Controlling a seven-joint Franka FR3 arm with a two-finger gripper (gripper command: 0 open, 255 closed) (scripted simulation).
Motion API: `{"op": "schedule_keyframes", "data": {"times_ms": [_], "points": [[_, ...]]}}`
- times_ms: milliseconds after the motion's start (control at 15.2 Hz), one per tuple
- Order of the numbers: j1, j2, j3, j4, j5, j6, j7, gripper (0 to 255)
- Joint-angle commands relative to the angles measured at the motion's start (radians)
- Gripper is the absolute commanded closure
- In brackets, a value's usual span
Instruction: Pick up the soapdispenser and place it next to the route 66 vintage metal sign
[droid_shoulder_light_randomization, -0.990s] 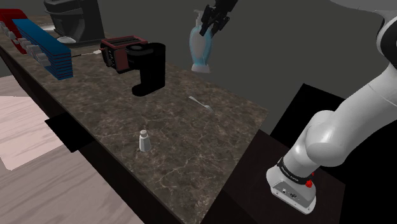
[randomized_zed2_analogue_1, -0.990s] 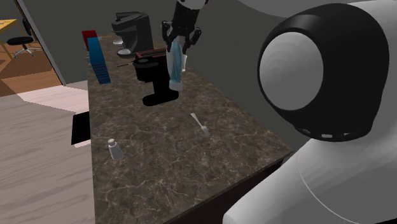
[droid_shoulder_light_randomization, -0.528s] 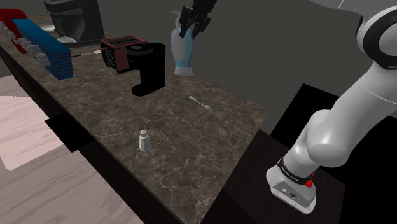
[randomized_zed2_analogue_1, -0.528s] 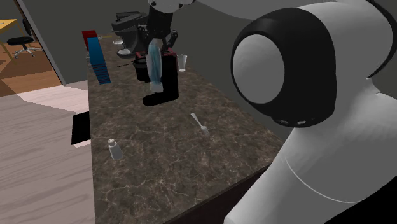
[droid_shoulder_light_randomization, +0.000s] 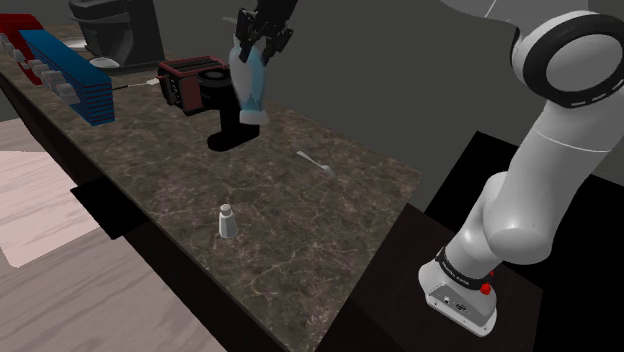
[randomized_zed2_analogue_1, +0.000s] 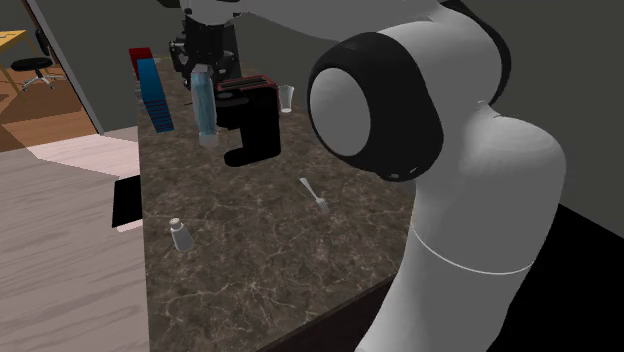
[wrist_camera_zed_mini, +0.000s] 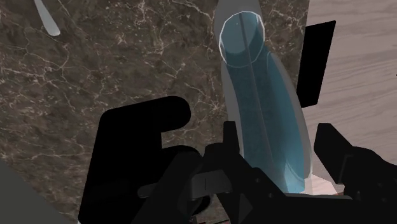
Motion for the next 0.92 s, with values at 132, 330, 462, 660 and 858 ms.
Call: {"op": "schedule_keyframes", "data": {"times_ms": [132, 330, 462, 660, 858], "points": [[0.047, 0.117, 0.027, 0.145, -0.039, -0.017, 0.082, 255], [0.075, 0.191, 0.037, 0.226, -0.06, -0.021, 0.12, 255], [0.075, 0.181, 0.037, 0.185, -0.058, 0.011, 0.117, 255], [0.074, 0.169, 0.037, 0.127, -0.056, 0.057, 0.112, 255], [0.073, 0.161, 0.037, 0.075, -0.053, 0.101, 0.107, 255]]}}
